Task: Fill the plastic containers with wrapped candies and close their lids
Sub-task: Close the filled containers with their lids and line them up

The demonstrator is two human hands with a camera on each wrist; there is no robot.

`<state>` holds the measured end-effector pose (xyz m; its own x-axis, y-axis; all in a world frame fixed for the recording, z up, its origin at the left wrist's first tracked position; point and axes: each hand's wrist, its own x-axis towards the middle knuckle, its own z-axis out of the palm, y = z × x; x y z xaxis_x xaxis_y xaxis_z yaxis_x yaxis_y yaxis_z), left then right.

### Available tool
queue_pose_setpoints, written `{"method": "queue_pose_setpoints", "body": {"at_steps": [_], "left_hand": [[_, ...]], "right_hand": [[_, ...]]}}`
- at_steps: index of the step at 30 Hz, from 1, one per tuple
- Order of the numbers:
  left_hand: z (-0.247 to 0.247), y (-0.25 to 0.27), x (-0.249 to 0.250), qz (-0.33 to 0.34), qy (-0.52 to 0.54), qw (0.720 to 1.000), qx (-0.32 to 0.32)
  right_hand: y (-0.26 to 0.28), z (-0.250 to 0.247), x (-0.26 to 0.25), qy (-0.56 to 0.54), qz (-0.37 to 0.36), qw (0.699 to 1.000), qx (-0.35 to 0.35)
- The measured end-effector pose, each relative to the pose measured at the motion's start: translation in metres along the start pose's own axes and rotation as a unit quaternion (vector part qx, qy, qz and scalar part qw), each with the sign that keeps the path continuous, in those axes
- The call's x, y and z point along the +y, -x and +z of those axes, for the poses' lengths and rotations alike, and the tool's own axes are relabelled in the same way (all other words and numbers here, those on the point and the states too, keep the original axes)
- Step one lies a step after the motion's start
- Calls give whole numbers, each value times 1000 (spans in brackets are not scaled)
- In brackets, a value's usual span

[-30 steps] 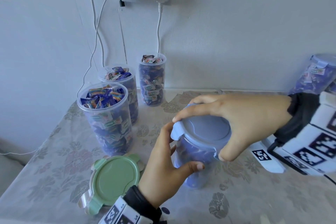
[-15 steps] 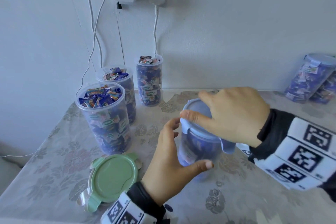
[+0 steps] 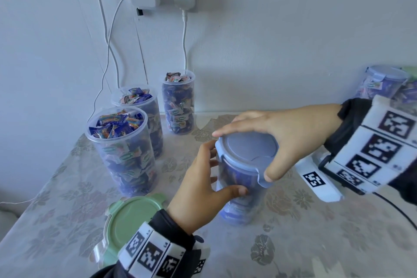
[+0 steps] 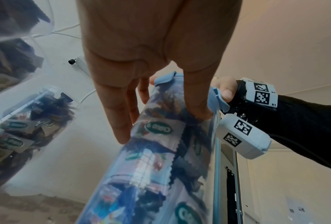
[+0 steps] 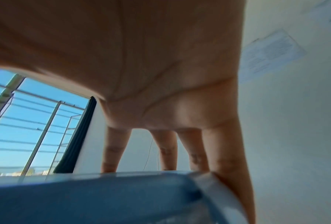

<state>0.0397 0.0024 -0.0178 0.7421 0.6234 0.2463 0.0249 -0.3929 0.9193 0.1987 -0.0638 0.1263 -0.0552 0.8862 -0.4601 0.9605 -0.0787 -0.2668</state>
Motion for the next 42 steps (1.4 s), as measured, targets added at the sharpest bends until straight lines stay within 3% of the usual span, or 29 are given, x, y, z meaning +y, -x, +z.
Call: {"method": "queue_pose_setpoints", "body": {"at_steps": [7, 12, 15, 18, 21, 24, 27, 29, 42], "left_hand": [[0, 1, 1, -1, -2, 1000, -7], [0, 2, -2, 3, -24, 1000, -17], [2, 4, -3, -9, -23, 999, -22], [7, 3, 2, -7, -8, 1000, -21], [10, 1, 6, -8, 9, 1000, -18], [10, 0, 7, -12, 23, 999, -22], [9, -1, 7, -9, 23, 999, -23], [8, -2, 7, -8, 29, 999, -28], [9, 1, 7, -6, 7, 1000, -29]], "right_hand": [[-4, 8, 2, 34, -16, 998, 57], [0, 13, -6, 66, 30, 990, 119], [4, 23, -15, 124, 90, 969, 195], [5, 26, -27, 237, 149, 929, 243], [7, 21, -29, 281, 180, 915, 229], [16, 14, -13, 232, 176, 939, 184], [23, 3, -4, 76, 75, 991, 77], [24, 1, -2, 38, 30, 999, 25], [15, 18, -4, 96, 22, 988, 122]]}}
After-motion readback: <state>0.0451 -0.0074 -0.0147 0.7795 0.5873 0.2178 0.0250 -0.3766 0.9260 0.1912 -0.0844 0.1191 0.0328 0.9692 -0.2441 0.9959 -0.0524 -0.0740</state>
